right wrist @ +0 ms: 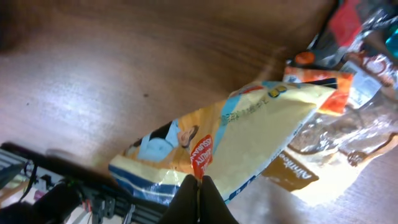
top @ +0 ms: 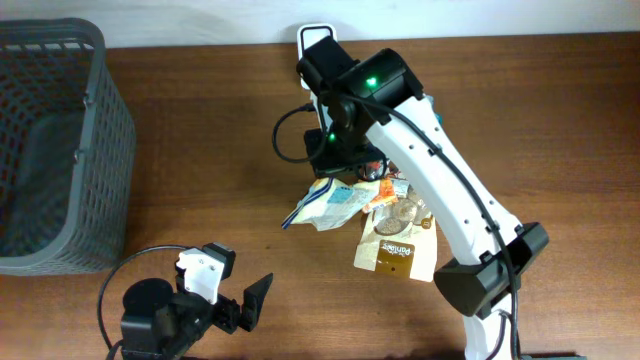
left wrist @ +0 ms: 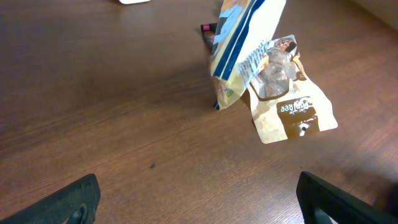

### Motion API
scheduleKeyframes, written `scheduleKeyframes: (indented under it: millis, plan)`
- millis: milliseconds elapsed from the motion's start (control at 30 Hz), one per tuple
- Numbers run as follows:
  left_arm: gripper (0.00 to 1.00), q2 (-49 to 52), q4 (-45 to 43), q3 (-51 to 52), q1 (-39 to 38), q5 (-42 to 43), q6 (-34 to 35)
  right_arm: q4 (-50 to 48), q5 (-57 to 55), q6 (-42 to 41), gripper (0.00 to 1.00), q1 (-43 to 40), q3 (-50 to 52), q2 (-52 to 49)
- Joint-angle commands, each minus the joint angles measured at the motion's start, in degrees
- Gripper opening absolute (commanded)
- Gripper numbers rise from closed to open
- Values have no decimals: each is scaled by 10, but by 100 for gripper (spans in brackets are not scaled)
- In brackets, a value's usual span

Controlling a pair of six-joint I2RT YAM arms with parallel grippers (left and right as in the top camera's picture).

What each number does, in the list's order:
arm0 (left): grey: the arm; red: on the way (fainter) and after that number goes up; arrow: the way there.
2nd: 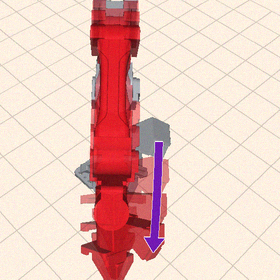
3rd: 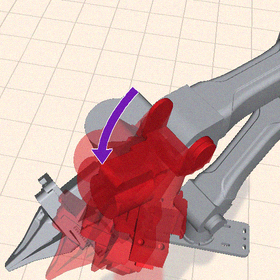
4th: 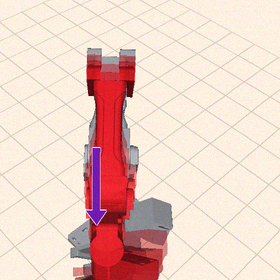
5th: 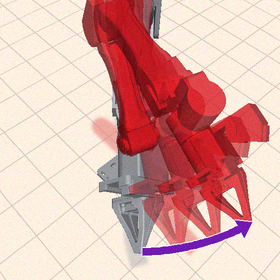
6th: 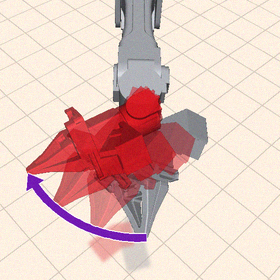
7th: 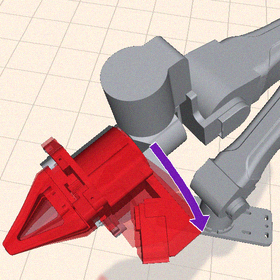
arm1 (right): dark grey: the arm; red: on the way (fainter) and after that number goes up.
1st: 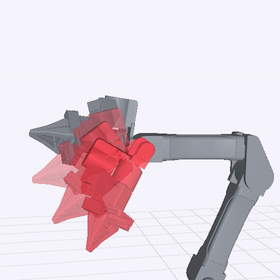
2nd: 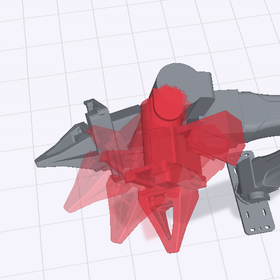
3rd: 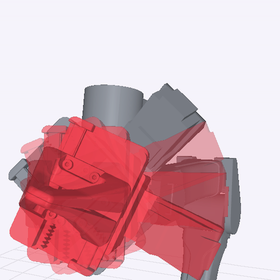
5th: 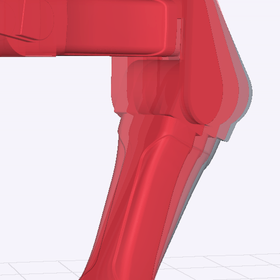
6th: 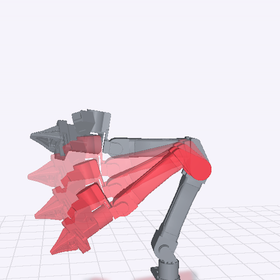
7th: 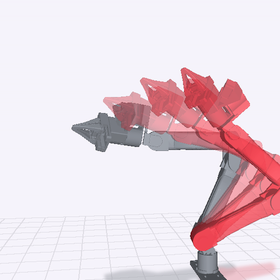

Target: Scan the item barcode

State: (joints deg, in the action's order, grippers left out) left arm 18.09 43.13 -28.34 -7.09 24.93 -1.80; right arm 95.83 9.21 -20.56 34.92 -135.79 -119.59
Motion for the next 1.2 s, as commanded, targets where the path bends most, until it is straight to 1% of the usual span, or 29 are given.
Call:
scheduleKeyframes:
  millis: [0,200,333,500,533,600,633,667,800,933,967,1000,1033,1167]
  plan:
    - [99,-4,-1,2,2,6,-9,-33,-17,1,4,3,3,-6]
    - [99,-4,-1,2,2,6,-9,-76,-17,1,4,19,3,-59]
    - [99,-4,-1,2,2,6,-9,-140,-7,1,4,30,3,-105]
    - [99,-4,-1,2,2,6,-9,-221,44,1,5,38,3,-130]
    - [99,-4,-1,2,2,6,-9,-234,55,1,11,38,3,-131]
    - [99,-4,-1,2,2,6,-9,-253,69,2,30,38,2,-130]
    - [99,-4,-1,2,2,6,-9,-258,69,2,44,38,2,-130]
    - [99,-4,-1,2,2,6,-9,-262,68,4,52,36,2,-130]
    - [99,-4,-1,2,2,6,-9,-245,69,5,65,9,1,-124]
    - [99,-4,-1,2,2,6,-9,-194,69,5,65,-28,1,-122]
    - [99,-4,-1,2,2,6,-9,-176,69,6,62,-38,1,-122]
    - [99,-4,-1,2,2,6,-9,-154,68,6,55,-47,2,-122]
    - [99,-4,-1,2,2,6,-9,-134,68,6,44,-55,2,-123]
    - [99,-4,-1,2,2,6,-9,-89,67,42,23,-57,22,-123]
